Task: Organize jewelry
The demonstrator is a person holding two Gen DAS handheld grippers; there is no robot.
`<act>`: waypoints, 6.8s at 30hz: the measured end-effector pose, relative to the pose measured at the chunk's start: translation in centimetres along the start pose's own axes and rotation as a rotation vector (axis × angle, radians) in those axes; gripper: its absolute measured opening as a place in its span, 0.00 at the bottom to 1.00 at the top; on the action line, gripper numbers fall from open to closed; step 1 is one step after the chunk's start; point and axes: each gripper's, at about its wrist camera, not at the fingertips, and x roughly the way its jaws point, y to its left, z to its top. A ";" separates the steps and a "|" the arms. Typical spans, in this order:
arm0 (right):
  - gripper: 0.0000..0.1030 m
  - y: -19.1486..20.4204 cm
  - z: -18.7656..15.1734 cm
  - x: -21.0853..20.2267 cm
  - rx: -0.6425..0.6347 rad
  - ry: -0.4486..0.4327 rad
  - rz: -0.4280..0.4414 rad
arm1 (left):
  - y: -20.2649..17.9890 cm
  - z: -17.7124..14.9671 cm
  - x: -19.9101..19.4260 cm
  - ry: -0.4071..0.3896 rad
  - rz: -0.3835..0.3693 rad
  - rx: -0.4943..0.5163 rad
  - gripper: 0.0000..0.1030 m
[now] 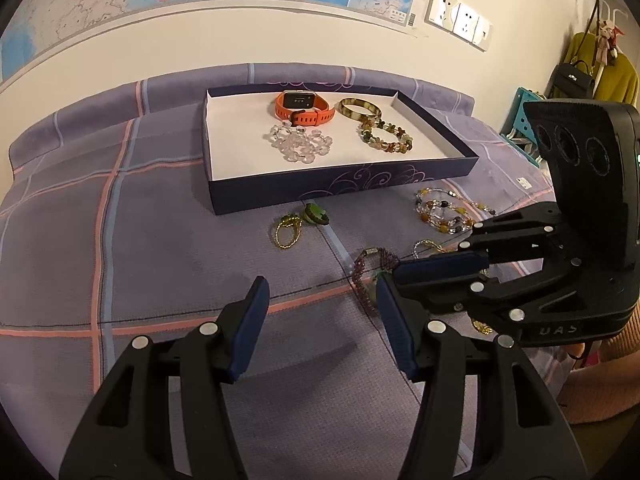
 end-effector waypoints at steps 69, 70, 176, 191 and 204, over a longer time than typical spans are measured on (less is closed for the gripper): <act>0.03 -4.7 3.0 -17.2 0.076 -0.415 -0.201 | -2.3 8.7 -6.5 -0.184 -0.235 0.049 0.03; 0.03 -4.6 3.3 -17.6 0.073 -0.424 -0.203 | -2.2 9.1 -6.6 -0.189 -0.237 0.050 0.03; 0.66 -0.7 -3.6 -3.6 -0.065 -0.010 -0.200 | 0.0 0.9 0.0 -0.014 0.046 -0.021 0.52; 0.15 -2.6 -3.4 -3.7 -0.019 -0.007 -0.253 | -2.0 0.1 0.3 0.003 -0.001 0.020 0.52; 0.40 -3.9 -3.5 -4.9 0.076 -0.051 -0.212 | -4.2 0.3 2.5 0.062 -0.016 0.103 0.47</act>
